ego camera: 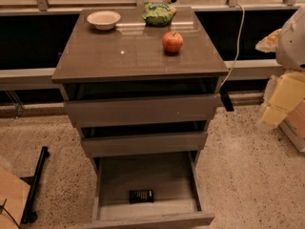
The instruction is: Pick rxbar chocolate from bottom drawer and place on counter
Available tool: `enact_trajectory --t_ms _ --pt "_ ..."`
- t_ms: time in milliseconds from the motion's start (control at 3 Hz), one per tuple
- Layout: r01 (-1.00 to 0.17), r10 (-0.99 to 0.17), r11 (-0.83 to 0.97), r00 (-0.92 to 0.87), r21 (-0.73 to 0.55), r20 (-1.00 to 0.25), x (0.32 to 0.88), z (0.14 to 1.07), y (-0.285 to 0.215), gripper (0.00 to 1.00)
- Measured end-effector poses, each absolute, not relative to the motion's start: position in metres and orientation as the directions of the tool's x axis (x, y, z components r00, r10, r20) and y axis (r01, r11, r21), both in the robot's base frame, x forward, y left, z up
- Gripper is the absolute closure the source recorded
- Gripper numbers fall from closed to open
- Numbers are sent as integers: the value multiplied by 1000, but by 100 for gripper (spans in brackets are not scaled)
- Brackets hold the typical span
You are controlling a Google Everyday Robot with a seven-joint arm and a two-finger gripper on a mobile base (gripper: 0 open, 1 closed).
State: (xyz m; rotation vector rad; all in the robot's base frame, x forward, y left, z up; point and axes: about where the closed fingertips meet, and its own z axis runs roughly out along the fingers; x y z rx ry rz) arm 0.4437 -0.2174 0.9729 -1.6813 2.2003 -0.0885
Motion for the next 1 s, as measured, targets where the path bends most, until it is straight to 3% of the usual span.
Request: enact_trajectory --t_ms 333,1000 --pt "-909 -922 303 -203 -285 -331 459 957 -219 0" --pt "-893 -905 347 -240 -285 -351 457 949 -220 0"
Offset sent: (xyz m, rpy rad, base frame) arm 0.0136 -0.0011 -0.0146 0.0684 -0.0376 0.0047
